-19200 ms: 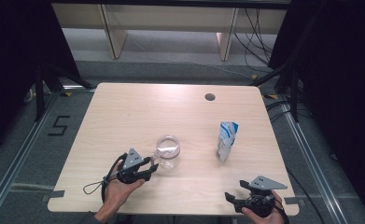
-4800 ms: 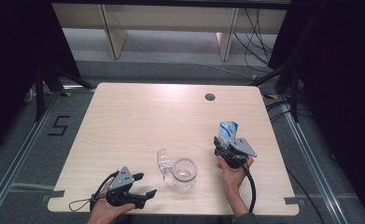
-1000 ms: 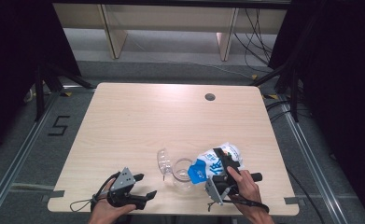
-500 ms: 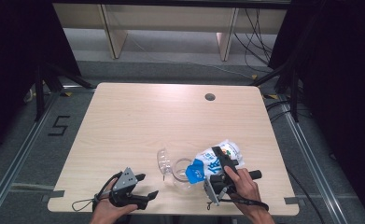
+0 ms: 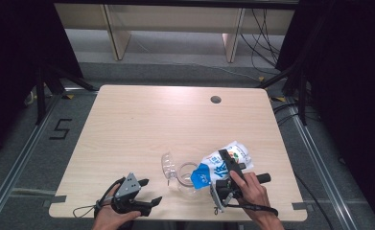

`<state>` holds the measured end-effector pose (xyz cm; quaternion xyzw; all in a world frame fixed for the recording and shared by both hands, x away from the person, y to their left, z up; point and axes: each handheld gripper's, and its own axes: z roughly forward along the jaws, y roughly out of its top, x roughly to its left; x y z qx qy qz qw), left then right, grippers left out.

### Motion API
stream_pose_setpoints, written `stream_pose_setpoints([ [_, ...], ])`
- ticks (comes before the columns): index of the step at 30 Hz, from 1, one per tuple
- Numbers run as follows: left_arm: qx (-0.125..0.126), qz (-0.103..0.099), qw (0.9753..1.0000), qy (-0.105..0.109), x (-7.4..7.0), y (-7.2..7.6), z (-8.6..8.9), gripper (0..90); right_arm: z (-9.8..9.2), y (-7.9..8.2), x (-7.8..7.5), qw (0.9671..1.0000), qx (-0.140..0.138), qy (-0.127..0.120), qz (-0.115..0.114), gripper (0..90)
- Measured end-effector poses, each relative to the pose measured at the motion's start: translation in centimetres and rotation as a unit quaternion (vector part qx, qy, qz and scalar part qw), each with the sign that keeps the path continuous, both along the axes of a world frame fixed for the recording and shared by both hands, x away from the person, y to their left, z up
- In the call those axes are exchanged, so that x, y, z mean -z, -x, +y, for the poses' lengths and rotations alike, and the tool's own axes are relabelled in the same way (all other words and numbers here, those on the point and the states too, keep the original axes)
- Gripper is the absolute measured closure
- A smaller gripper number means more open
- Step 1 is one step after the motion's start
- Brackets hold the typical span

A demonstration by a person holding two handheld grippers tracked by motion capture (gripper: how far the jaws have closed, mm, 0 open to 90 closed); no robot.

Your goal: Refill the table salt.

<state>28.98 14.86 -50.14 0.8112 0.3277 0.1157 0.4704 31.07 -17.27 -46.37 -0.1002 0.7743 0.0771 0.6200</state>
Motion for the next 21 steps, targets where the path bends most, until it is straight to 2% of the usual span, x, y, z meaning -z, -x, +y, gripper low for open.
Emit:
stream_pose_setpoints([
  [2, 0.003, -0.004, 1.0000, -0.006, -0.02, -0.05, 0.09, 21.8, 0.04, 0.09, 0.16, 0.9999, 0.012, -0.005, 0.006, 48.6],
  [3, 0.004, -0.003, 1.0000, -0.005, -0.02, -0.05, 0.10, 21.7, 0.09, 0.02, 0.14, 1.0000, 0.008, 0.001, 0.004, 48.6],
  [5, 0.006, -0.004, 1.0000, -0.006, -0.04, -0.04, 0.14, 21.7, 0.17, 0.20, 0.15, 0.9997, 0.023, 0.003, 0.009, 48.7],
  [6, 0.005, -0.003, 1.0000, -0.005, -0.04, -0.04, 0.14, 21.8, 0.24, -0.04, -0.07, 0.9998, 0.004, 0.018, -0.001, 48.7],
  [8, 0.005, -0.003, 1.0000, -0.005, -0.03, -0.06, 0.13, 21.7, 0.37, -0.14, -0.22, 0.9995, -0.005, 0.031, -0.005, 48.9],
  [9, 0.005, -0.003, 1.0000, -0.005, -0.03, -0.05, 0.12, 21.7, 0.36, -0.06, -0.09, 0.9997, 0.002, 0.026, -0.001, 49.0],
  [10, 0.005, -0.003, 1.0000, -0.005, -0.03, -0.05, 0.12, 21.7, 0.22, 0.10, 0.37, 0.9998, 0.017, -0.005, 0.008, 49.0],
  [12, 0.006, -0.004, 1.0000, -0.007, -0.03, -0.04, 0.12, 21.8, 0.36, -0.10, -0.15, 0.9996, -0.001, 0.030, -0.005, 49.1],
  [14, 0.006, -0.004, 1.0000, -0.007, -0.03, -0.04, 0.11, 21.8, 0.33, -0.11, -0.14, 0.9995, 0.000, 0.030, -0.006, 49.1],
  [16, -0.001, 0.004, 1.0000, 0.001, 0.03, 0.05, 0.00, 21.7, 0.30, -0.21, -0.26, 0.9991, -0.007, 0.041, -0.011, 49.2],
  [18, 0.001, 0.003, 1.0000, -0.002, 0.01, 0.04, 0.05, 21.7, 0.33, -0.16, -0.24, 0.9990, -0.003, 0.042, -0.011, 49.2],
  [19, 0.000, 0.004, 1.0000, -0.001, 0.02, 0.05, 0.03, 21.7, 0.26, -0.09, 0.04, 0.9996, 0.004, 0.025, -0.008, 49.3],
  [20, 0.000, 0.003, 1.0000, -0.002, 0.01, 0.04, 0.05, 21.8, 0.25, -0.03, 0.13, 0.9997, 0.009, 0.022, -0.007, 49.3],
  [21, 0.000, 0.003, 1.0000, -0.001, 0.02, 0.05, 0.04, 21.7, 0.24, -0.16, 0.20, 0.9997, -0.002, 0.019, -0.015, 49.3],
])
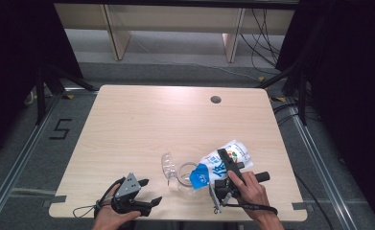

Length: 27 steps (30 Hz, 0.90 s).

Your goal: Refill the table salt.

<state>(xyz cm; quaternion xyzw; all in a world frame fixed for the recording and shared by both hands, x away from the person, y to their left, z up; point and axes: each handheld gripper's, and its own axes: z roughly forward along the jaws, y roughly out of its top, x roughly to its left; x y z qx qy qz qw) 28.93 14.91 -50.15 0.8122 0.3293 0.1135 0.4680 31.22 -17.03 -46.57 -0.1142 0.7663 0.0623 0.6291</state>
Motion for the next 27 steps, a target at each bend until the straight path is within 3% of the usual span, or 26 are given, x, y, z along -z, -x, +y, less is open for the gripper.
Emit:
stream_pose_setpoints([
  [2, 0.001, 0.000, 1.0000, 0.000, -0.01, 0.00, 0.01, 21.7, 0.11, 0.10, -0.21, 0.9999, 0.005, 0.016, 0.002, 49.4],
  [7, 0.000, 0.000, 1.0000, 0.000, 0.00, 0.00, 0.00, 21.8, 0.17, 0.18, -0.25, 0.9997, 0.008, 0.022, -0.001, 49.5],
  [8, 0.000, 0.001, 1.0000, 0.001, 0.00, 0.00, 0.01, 21.7, 0.08, 0.20, -0.02, 0.9999, 0.012, 0.007, 0.002, 49.5],
  [12, -0.001, 0.001, 1.0000, 0.001, 0.01, -0.01, -0.01, 21.7, 0.08, 0.22, -0.04, 0.9998, 0.015, 0.014, -0.002, 49.5],
  [13, 0.000, 0.001, 1.0000, 0.001, 0.01, -0.01, -0.01, 21.7, 0.16, 0.21, -0.24, 0.9995, 0.010, 0.029, -0.006, 49.5],
  [17, 0.000, 0.001, 1.0000, 0.001, 0.01, -0.01, -0.01, 21.7, 0.31, -0.02, -0.33, 0.9990, -0.009, 0.040, -0.017, 49.8],
  [18, 0.000, 0.001, 1.0000, 0.001, 0.02, -0.01, -0.01, 21.7, 0.19, 0.12, -0.01, 0.9997, 0.004, 0.022, -0.008, 49.9],
  [20, 0.000, 0.001, 1.0000, 0.001, 0.02, -0.02, 0.00, 21.7, 0.21, 0.23, 0.16, 0.9998, 0.013, 0.015, -0.007, 49.9],
  [21, 0.000, 0.001, 1.0000, 0.001, 0.02, -0.02, -0.01, 21.7, 0.23, 0.08, 0.14, 0.9997, 0.000, 0.019, -0.014, 50.0],
  [27, -0.001, 0.001, 1.0000, 0.001, 0.02, -0.01, -0.02, 21.7, 0.31, 0.32, 0.19, 0.9994, 0.015, 0.028, -0.011, 50.4],
])
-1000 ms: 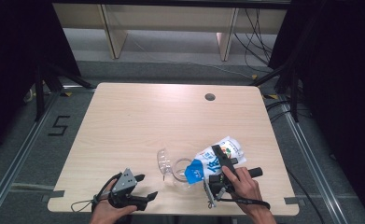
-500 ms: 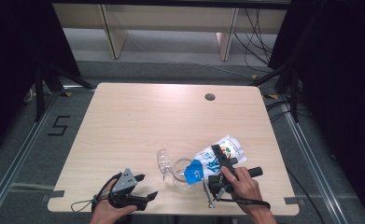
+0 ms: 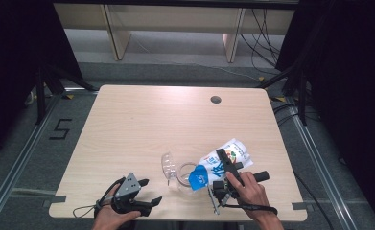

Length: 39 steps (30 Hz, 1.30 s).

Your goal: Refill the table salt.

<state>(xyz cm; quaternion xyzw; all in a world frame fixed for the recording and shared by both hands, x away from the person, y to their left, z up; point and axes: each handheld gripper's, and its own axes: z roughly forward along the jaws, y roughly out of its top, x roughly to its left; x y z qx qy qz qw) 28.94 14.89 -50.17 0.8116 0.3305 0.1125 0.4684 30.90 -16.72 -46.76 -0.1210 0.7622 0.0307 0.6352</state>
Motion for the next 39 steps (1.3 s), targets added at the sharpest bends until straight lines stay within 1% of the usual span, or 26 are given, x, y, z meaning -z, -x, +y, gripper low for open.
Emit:
stream_pose_setpoints([
  [1, 0.000, 0.000, 1.0000, 0.000, 0.00, 0.00, 0.00, 21.7, 0.01, -0.01, -0.04, 1.0000, -0.002, 0.003, -0.002, 50.5],
  [2, 0.000, 0.000, 1.0000, 0.000, 0.00, 0.01, 0.00, 21.8, 0.10, -0.06, -0.27, 0.9998, -0.009, 0.019, -0.006, 50.7],
  [3, 0.001, 0.000, 1.0000, -0.001, -0.01, 0.01, 0.01, 21.7, 0.13, -0.08, -0.31, 0.9996, -0.011, 0.023, -0.008, 50.7],
  [4, 0.000, 0.000, 1.0000, 0.000, 0.00, 0.00, 0.01, 21.7, 0.16, -0.25, -0.34, 0.9993, -0.025, 0.025, -0.014, 50.7],
  [5, 0.000, 0.000, 1.0000, 0.000, 0.00, 0.00, 0.01, 21.7, 0.18, -0.27, -0.39, 0.9991, -0.027, 0.029, -0.015, 50.8],
  [6, 0.000, 0.000, 1.0000, 0.000, 0.00, 0.00, 0.01, 21.7, 0.15, -0.11, -0.31, 0.9995, -0.014, 0.026, -0.009, 51.0],
  [7, 0.000, 0.000, 1.0000, 0.000, 0.00, 0.00, 0.01, 21.7, 0.10, -0.03, -0.14, 0.9998, -0.006, 0.018, -0.007, 51.1],
  [8, 0.000, 0.000, 1.0000, 0.000, -0.01, 0.00, 0.01, 21.7, 0.09, -0.04, -0.09, 0.9998, -0.005, 0.018, -0.007, 51.1],
  [9, 0.001, 0.000, 1.0000, -0.001, -0.01, 0.00, 0.02, 21.7, 0.02, 0.01, 0.10, 1.0000, 0.001, 0.007, -0.004, 51.2],
  [23, 0.000, 0.000, 1.0000, 0.000, -0.01, 0.01, 0.01, 21.7, -0.01, 0.00, 0.11, 0.9999, 0.000, 0.008, -0.009, 51.5],
  [24, 0.000, 0.000, 1.0000, 0.000, -0.01, 0.00, 0.01, 21.7, 0.03, -0.06, 0.03, 0.9998, -0.007, 0.014, -0.014, 51.5],
  [25, 0.000, 0.000, 1.0000, 0.000, -0.01, 0.00, 0.01, 21.7, 0.12, -0.11, -0.18, 0.9994, -0.014, 0.027, -0.018, 51.5],
  [26, 0.000, 0.000, 1.0000, 0.000, -0.01, 0.01, 0.01, 21.7, 0.12, -0.08, -0.16, 0.9994, -0.013, 0.027, -0.019, 51.5],
  [27, 0.000, 0.000, 1.0000, 0.000, -0.01, 0.01, 0.01, 21.7, 0.01, -0.01, 0.16, 0.9998, -0.007, 0.008, -0.018, 51.6],
  [28, 0.000, 0.000, 1.0000, 0.000, -0.01, 0.00, 0.01, 21.7, 0.05, -0.04, 0.10, 0.9997, -0.010, 0.011, -0.020, 51.7],
  [31, 0.000, 0.000, 1.0000, -0.001, -0.01, 0.01, 0.01, 21.7, 0.05, -0.03, 0.10, 0.9997, -0.009, 0.012, -0.021, 51.8],
  [33, 0.000, 0.000, 1.0000, -0.001, -0.01, 0.01, 0.01, 21.7, 0.07, -0.05, 0.03, 0.9995, -0.011, 0.018, -0.026, 51.8],
  [35, 0.000, 0.000, 1.0000, 0.000, -0.01, 0.00, 0.01, 21.7, 0.01, -0.01, 0.19, 0.9997, -0.005, 0.011, -0.023, 51.8],
  [36, 0.000, 0.000, 1.0000, 0.000, -0.01, 0.00, 0.01, 21.7, 0.02, -0.01, 0.16, 0.9997, -0.006, 0.011, -0.023, 51.8],
  [37, 0.000, 0.000, 1.0000, 0.000, -0.01, 0.00, 0.01, 21.7, 0.09, -0.04, -0.02, 0.9993, -0.011, 0.021, -0.028, 51.8],
  [38, 0.000, 0.000, 1.0000, 0.000, 0.00, 0.00, 0.01, 21.7, 0.19, 0.04, -0.24, 0.9991, -0.006, 0.035, -0.023, 51.8],
  [39, 0.000, 0.000, 1.0000, 0.000, 0.00, 0.01, 0.00, 21.7, 0.12, 0.09, 0.00, 0.9996, -0.001, 0.020, -0.021, 51.8],
])
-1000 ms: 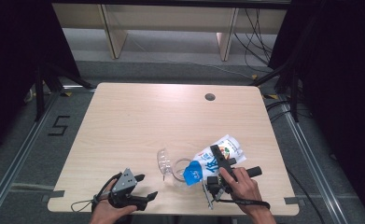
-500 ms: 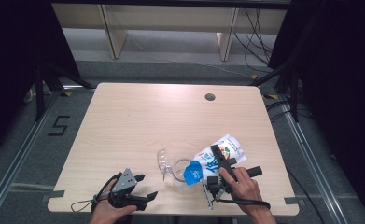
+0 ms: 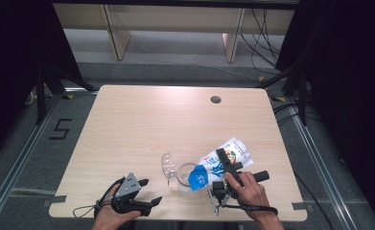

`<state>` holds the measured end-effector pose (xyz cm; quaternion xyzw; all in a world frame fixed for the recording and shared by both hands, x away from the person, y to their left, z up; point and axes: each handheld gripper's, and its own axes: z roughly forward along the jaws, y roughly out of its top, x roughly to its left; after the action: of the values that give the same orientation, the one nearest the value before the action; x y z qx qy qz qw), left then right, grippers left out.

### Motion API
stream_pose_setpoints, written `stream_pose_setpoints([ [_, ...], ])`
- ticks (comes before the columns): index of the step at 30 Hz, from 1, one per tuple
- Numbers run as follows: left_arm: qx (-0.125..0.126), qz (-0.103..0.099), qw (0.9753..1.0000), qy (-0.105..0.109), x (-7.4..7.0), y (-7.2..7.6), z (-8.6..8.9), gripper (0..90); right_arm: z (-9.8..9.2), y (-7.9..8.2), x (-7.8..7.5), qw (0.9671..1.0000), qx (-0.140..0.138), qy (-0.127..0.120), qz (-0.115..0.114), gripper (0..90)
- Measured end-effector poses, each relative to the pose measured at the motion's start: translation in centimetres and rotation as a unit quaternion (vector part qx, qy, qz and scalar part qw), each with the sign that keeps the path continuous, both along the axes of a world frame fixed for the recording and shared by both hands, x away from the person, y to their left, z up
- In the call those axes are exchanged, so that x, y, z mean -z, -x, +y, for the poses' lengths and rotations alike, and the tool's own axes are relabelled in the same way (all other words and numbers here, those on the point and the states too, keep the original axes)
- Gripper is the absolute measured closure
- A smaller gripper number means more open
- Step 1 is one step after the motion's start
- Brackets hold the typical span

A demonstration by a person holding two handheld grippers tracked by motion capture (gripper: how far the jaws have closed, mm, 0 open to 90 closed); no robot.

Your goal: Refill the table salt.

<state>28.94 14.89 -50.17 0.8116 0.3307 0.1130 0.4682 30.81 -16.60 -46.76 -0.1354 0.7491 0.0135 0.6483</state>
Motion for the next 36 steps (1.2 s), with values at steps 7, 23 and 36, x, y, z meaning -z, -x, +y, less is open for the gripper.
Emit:
stream_pose_setpoints([
  [7, 0.000, 0.001, 1.0000, 0.001, 0.00, -0.02, 0.01, 21.7, 0.13, -0.07, -0.15, 0.9998, -0.011, 0.017, -0.007, 52.3],
  [23, -0.001, 0.001, 1.0000, 0.002, 0.03, -0.01, -0.04, 21.7, 0.15, -0.09, -0.06, 0.9995, -0.014, 0.020, -0.018, 53.3],
  [36, -0.001, 0.000, 1.0000, 0.002, 0.03, 0.01, -0.05, 21.7, 0.23, 0.06, 0.05, 0.9997, -0.003, 0.016, -0.015, 54.0],
])
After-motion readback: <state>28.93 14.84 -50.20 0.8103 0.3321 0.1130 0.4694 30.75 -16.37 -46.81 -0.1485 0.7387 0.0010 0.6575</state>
